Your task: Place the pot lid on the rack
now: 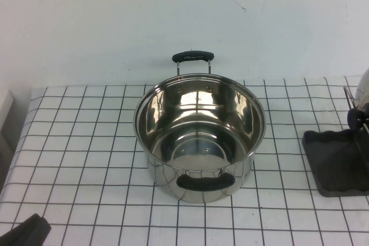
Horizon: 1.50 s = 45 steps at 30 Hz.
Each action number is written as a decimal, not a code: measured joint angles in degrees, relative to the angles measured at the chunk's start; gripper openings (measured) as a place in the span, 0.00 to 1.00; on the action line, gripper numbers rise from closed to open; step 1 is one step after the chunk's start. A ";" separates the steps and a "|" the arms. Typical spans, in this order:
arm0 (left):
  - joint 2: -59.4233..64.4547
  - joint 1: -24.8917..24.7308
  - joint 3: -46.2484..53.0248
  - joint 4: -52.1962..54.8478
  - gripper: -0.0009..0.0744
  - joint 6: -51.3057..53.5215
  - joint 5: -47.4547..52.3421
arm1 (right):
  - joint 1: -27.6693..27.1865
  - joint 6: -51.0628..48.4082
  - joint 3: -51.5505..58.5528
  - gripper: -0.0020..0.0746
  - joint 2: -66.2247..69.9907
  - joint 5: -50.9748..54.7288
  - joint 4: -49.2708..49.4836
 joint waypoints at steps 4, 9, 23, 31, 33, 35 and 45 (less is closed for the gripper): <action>0.00 0.00 0.00 0.00 0.01 0.00 -2.53 | 0.00 38.82 5.62 0.02 -4.12 3.35 -33.70; 0.00 0.00 0.09 0.20 0.01 0.00 -5.25 | 0.00 64.21 12.90 0.02 -10.64 1.01 -55.91; 0.00 0.00 0.09 0.68 0.01 -0.12 -10.71 | 6.54 66.03 13.92 0.02 -13.06 10.36 -59.88; 0.00 0.00 0.09 0.68 0.01 -0.12 -14.04 | 6.91 66.45 13.92 0.02 -13.06 10.64 -62.04; 0.00 0.00 0.09 0.68 0.01 -0.12 -14.86 | 6.91 67.15 13.92 0.02 -13.06 10.77 -62.06; 0.00 0.00 0.09 0.68 0.01 -0.12 -15.14 | 6.91 67.41 13.92 0.02 -13.06 10.77 -62.06; 0.00 0.00 0.09 0.68 0.01 -0.12 -16.68 | 6.91 67.75 13.92 0.02 -13.06 10.77 -62.15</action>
